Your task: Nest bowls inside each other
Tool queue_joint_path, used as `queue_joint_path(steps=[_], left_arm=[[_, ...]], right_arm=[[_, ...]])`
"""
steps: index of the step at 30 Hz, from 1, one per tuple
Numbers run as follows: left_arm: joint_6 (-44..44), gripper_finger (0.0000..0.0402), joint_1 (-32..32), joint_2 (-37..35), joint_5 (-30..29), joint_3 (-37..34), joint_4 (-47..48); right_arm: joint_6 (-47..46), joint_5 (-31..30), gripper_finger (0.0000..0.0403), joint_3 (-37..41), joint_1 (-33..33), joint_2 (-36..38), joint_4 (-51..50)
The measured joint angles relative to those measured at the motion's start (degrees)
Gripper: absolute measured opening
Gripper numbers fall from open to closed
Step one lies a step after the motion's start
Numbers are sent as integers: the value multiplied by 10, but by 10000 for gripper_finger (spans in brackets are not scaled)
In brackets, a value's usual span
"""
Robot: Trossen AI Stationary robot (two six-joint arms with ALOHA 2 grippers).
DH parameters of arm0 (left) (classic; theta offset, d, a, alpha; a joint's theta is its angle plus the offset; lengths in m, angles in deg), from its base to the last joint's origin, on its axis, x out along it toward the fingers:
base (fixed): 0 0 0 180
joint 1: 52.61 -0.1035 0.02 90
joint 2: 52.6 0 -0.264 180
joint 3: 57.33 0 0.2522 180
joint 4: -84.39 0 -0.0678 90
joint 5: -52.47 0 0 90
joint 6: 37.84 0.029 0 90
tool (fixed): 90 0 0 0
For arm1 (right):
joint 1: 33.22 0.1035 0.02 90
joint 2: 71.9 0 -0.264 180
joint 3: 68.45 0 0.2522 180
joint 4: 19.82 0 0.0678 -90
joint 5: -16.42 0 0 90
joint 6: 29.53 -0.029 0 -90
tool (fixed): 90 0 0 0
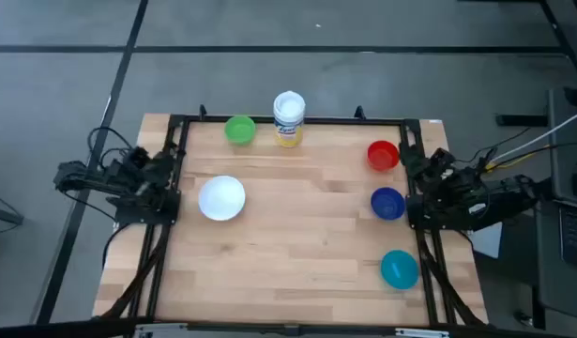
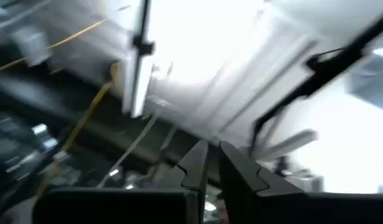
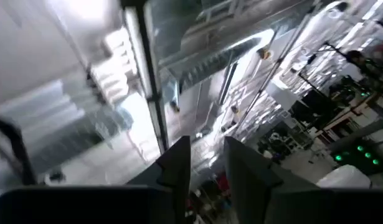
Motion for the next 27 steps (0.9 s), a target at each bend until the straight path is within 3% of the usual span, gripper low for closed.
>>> queue_joint_path(steps=[6,9,11,15,22,27], left_arm=[[43,35,0,0,112,94,-4],[68,39,0,3,121,168,120],[70,40,0,11,78,232,286],[47,38,0,69,-93,382,663],[-2,38,0,204,-255,619,1051],[-90,47,0,308,-319,756,1353]], right_arm=[[-43,47,89,-38,-14,-9,24],[-11,51,93,-95,-14,-39,6],[24,53,95,-147,-14,-69,-39],[85,20,94,-284,-14,-148,-215],[103,-204,75,-584,-24,-311,-764],[40,-223,71,-752,-58,-402,-1017]])
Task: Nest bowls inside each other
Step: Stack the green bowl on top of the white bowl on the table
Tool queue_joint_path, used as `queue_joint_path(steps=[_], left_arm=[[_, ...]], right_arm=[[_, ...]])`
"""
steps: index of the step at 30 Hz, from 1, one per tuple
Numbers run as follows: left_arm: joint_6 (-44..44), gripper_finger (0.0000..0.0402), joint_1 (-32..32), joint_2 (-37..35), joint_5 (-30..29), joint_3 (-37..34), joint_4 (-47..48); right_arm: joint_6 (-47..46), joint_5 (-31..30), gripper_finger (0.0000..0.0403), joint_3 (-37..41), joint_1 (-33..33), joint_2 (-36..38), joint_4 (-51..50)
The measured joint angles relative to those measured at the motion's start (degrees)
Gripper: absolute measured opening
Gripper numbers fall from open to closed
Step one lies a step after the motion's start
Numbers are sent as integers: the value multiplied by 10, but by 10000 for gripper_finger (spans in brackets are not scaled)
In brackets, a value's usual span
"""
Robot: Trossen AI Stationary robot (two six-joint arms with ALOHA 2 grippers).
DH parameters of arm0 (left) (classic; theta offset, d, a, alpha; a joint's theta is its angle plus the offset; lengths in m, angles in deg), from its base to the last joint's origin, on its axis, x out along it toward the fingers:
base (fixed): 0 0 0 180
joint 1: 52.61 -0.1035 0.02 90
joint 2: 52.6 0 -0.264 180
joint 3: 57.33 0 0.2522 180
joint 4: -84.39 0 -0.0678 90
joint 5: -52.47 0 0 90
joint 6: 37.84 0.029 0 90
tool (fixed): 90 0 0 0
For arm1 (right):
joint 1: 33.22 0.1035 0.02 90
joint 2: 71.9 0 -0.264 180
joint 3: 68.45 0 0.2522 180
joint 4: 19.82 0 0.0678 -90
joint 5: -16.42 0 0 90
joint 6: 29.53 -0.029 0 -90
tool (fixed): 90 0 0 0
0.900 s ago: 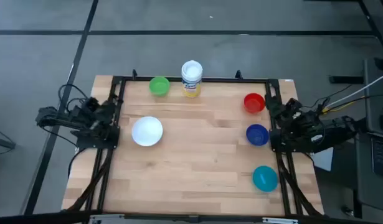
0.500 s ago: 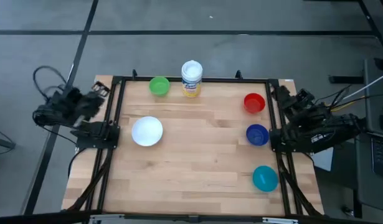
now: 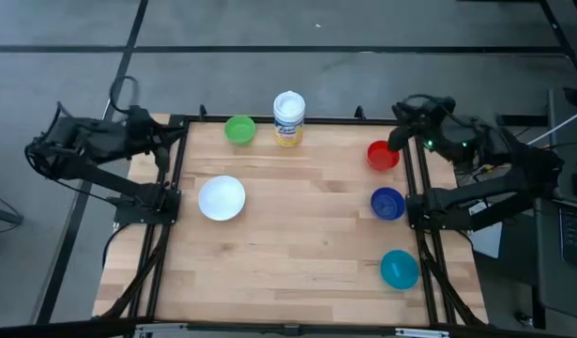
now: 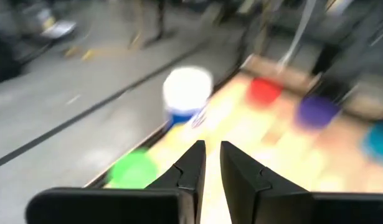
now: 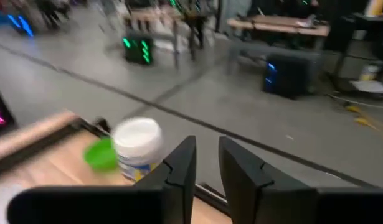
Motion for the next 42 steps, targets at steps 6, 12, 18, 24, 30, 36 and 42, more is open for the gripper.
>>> queue_joint_path(steps=[6,12,18,24,30,36,42], left_arm=[[-80,70,-4,80,-1,46,186],[-38,100,-42,91,6,0,186],[29,125,-95,89,95,-84,141],[145,145,-165,90,154,-158,23],[288,157,-301,130,262,-205,-75],[433,156,-432,208,366,-212,-160],[517,159,-515,291,480,-212,-248]], right_arm=[[2,43,85,-95,-31,-57,-74],[0,93,102,-102,-43,-81,-77],[0,125,114,-102,-46,-108,-56],[10,155,123,-102,-46,-127,-18],[32,169,126,-102,-46,-129,34],[54,183,120,-102,-46,-127,81],[68,197,126,-102,-46,-127,115]])
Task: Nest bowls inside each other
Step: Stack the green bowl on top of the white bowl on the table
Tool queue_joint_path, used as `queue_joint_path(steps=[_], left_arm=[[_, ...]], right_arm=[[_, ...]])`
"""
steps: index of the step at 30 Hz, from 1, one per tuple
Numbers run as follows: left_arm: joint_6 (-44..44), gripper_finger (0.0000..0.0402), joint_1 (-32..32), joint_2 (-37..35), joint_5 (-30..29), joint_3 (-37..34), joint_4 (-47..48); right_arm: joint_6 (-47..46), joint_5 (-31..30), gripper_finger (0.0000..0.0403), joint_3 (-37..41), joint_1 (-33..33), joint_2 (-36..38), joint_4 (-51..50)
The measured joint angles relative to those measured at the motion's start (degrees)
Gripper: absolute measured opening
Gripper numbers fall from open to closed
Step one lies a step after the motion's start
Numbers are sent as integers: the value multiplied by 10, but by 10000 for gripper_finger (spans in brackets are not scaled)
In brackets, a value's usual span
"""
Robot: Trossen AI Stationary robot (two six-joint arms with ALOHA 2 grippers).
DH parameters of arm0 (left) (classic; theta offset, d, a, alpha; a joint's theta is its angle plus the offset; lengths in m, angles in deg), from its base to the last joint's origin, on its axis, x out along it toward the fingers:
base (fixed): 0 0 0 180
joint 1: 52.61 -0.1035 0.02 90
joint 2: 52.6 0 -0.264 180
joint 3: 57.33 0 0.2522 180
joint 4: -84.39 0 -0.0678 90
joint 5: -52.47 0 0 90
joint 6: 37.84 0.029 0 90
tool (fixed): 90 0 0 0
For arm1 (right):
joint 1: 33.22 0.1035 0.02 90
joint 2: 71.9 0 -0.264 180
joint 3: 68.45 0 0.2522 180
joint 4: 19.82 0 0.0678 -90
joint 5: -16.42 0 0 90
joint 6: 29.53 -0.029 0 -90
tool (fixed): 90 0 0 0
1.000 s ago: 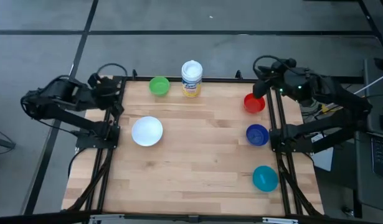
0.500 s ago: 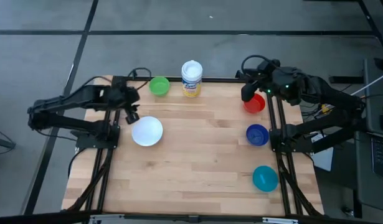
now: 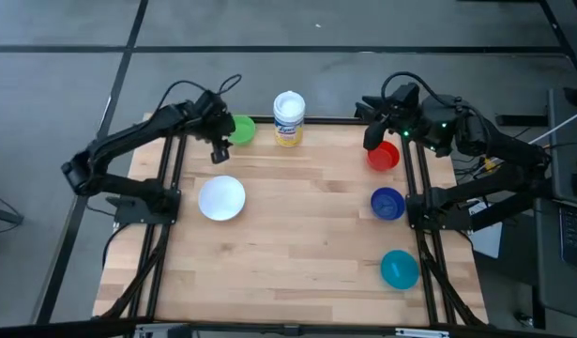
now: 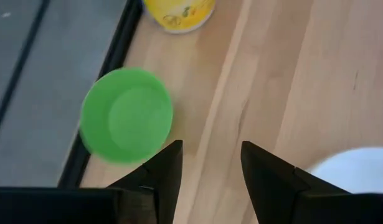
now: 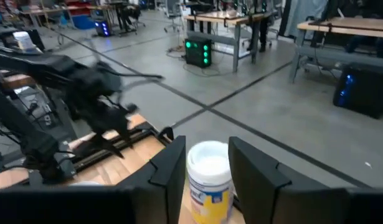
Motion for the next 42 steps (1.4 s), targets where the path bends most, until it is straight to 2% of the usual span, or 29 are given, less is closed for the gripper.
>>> queue_joint_path(steps=[2,8,22,33,42], left_arm=[[17,159,-17,29,31,0,-10],[66,159,-39,102,55,0,-11],[126,158,-54,217,21,45,-4],[159,158,-94,229,-9,46,-17],[169,158,-122,239,23,47,-34]], right_arm=[[9,0,131,0,0,0,7],[26,0,142,0,0,0,11],[27,15,138,0,0,0,20],[28,17,145,0,-1,0,27],[37,67,135,0,-38,-6,59]])
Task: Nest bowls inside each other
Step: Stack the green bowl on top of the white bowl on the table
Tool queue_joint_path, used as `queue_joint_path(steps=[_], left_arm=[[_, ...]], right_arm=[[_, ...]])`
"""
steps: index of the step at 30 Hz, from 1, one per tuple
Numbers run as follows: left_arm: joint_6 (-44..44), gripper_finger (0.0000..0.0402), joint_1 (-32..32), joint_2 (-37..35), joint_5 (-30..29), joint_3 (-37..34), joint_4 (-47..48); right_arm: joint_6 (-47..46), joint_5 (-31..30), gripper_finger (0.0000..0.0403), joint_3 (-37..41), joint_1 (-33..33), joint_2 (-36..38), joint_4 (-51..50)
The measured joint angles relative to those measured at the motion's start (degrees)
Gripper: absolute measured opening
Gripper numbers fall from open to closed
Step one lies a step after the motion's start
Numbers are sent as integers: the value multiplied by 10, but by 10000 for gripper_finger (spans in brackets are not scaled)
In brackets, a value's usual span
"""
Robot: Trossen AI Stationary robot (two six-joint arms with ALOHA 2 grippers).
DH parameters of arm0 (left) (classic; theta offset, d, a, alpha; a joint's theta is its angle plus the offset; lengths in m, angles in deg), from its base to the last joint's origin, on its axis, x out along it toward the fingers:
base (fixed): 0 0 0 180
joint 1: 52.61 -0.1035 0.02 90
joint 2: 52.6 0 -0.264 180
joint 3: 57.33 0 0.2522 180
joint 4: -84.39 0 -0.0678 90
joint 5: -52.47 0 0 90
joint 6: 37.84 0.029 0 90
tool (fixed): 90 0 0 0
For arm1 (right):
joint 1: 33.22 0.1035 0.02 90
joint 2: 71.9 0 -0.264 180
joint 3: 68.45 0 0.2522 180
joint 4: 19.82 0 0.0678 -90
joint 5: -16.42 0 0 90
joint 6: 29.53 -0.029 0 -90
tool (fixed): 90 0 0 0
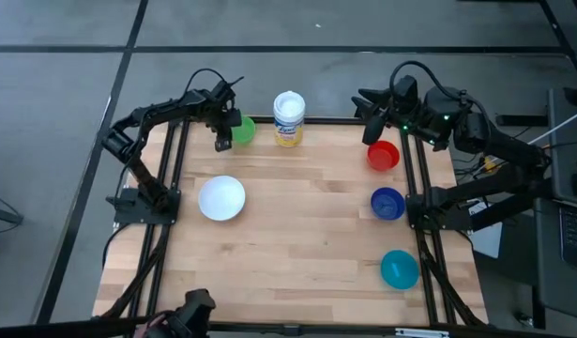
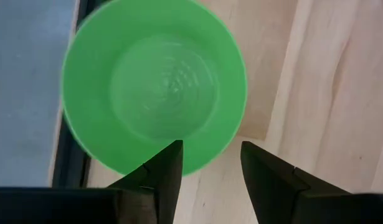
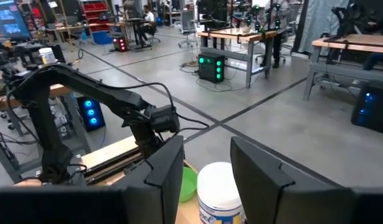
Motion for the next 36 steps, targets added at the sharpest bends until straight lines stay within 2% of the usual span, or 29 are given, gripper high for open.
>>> queue_joint_path(steps=[9,13,15,19,21,25,32,36], left_arm=[[7,158,34,61,4,0,-22],[2,151,45,93,3,0,-30],[1,127,47,104,-2,0,-31],[-36,23,49,105,-12,13,-31],[-51,9,45,97,-6,32,-28],[-83,4,44,81,8,96,0],[-151,3,56,36,94,213,86],[-187,3,68,-3,181,260,131]], right_arm=[[5,67,147,0,-31,-29,37],[2,72,146,0,-37,-36,37],[2,76,141,0,-39,-36,40],[2,79,125,0,-44,-38,45],[3,81,116,0,-47,-37,50],[10,85,101,0,-57,-38,60],[18,102,89,0,-69,-37,82],[19,113,94,0,-72,-37,85]])
